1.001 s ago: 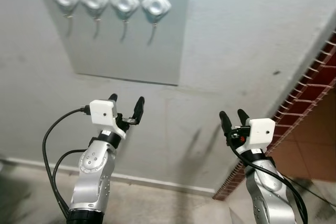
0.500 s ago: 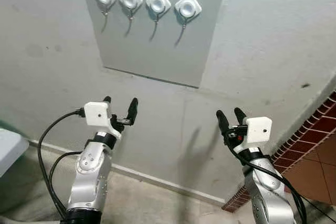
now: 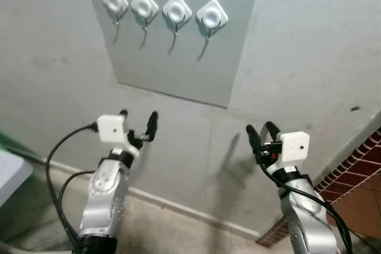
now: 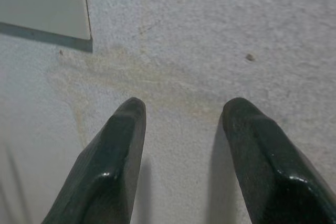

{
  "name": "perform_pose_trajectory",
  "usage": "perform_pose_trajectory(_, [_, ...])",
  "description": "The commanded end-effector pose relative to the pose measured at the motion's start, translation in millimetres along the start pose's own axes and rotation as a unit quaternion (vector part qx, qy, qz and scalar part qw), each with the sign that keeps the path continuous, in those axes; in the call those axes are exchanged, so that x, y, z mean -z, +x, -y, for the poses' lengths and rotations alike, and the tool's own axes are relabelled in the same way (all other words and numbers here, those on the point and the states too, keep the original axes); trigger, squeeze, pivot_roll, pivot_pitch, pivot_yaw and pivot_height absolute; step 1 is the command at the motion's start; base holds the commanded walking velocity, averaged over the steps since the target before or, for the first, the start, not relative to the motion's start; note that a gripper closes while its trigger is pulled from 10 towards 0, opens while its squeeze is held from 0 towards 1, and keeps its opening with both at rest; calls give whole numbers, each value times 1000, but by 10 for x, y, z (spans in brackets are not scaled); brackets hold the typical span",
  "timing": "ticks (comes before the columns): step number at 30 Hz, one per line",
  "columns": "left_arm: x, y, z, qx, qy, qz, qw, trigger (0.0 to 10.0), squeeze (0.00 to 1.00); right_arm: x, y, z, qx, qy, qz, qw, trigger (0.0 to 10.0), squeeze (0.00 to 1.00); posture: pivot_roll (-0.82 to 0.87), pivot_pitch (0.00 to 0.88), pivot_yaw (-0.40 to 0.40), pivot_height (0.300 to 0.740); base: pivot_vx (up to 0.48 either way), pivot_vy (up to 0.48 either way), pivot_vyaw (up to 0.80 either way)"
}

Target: Hang keys on a hook

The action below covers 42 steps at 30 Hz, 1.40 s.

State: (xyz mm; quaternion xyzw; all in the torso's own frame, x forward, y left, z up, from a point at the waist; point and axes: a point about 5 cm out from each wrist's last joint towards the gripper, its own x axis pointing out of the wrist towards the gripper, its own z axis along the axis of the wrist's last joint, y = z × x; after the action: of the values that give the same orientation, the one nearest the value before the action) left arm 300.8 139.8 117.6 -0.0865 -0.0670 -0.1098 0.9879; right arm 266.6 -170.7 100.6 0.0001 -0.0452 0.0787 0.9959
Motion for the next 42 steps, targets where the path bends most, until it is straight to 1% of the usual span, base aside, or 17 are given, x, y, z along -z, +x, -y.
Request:
perform_pose_trajectory(1, [18, -45, -102, -16, 4, -7, 1000, 10000, 0, -55, 81, -48, -9, 4, 9, 1000, 10000, 0, -8, 0, -16, 740, 0, 0, 800])
perform_pose_trajectory(15, [22, -19, -92, -18, 4, -8, 1000, 10000, 0, -71, 100, -26, -11, 2, 11, 1000, 10000, 0, -11, 0, -22, 740, 0, 0, 800])
perform_pose_trajectory(35, [21, -31, -98, -28, 3, -8, 1000, 10000, 0, -94, 91, 0, -17, 2, 13, 1000, 10000, 0, -9, 7, -28, 740, 0, 0, 800])
perform_pose_trajectory(42, [28, -38, -100, -30, 0, -9, 1000, 10000, 0, -93, 86, 15, -17, -6, 10, 1000, 10000, 0, -10, 13, -30, 740, 0, 0, 800])
